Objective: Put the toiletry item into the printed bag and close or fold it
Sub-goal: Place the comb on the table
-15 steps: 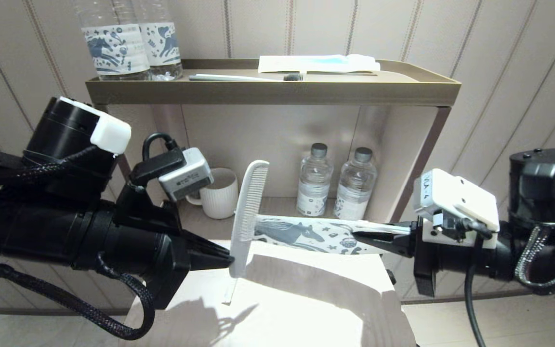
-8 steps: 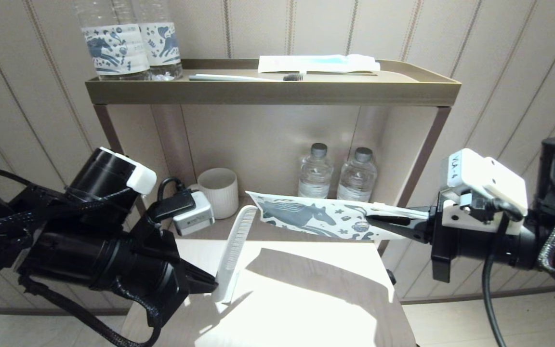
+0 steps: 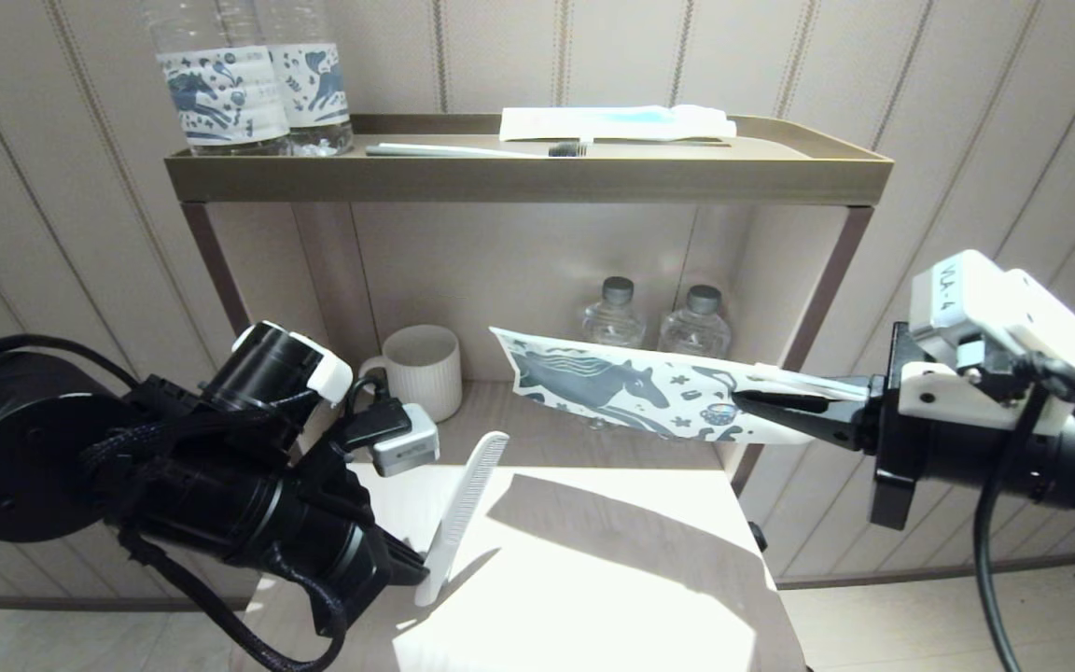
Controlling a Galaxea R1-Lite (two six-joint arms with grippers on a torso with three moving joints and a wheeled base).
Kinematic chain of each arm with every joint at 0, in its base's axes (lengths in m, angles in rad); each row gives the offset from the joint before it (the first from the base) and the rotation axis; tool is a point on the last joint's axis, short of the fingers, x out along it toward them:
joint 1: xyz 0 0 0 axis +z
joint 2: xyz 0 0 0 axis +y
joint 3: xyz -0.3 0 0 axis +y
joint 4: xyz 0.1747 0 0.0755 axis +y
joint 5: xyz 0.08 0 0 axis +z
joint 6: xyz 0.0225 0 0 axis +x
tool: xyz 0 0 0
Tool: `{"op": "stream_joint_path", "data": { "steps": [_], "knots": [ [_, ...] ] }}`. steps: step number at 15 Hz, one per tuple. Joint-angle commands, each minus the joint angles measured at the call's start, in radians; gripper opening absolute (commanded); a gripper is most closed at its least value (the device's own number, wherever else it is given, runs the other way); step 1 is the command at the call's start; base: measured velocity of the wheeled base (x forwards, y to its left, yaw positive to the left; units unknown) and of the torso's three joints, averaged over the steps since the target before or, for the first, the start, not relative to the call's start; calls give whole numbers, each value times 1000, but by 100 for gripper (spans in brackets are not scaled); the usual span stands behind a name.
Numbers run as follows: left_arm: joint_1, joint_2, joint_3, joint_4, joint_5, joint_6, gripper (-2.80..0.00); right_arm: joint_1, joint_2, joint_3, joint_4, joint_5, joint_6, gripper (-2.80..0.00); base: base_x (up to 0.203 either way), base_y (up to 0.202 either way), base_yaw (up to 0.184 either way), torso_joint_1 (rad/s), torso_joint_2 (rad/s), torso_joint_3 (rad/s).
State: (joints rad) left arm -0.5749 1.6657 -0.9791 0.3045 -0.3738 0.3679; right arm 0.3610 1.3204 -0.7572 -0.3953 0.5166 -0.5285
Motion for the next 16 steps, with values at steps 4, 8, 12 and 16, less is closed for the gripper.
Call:
{"op": "stream_joint_path", "data": {
  "steps": [4, 8, 12, 16],
  "knots": [
    [-5, 52, -47, 3, 31, 43, -280, -4, -17, -14, -1, 6, 2, -280, 0, 0, 0, 0, 0, 0],
    [-14, 93, -61, 7, 43, 56, -280, -2, -24, -11, 0, 6, 8, -280, 0, 0, 0, 0, 0, 0],
    [-14, 115, -73, 5, 85, 75, 0, 1, -24, -8, 0, 6, 8, -280, 0, 0, 0, 0, 0, 0],
    [-14, 124, -73, 1, 87, 74, 0, -1, -24, 0, 0, 6, 10, -280, 0, 0, 0, 0, 0, 0]
  ]
}}
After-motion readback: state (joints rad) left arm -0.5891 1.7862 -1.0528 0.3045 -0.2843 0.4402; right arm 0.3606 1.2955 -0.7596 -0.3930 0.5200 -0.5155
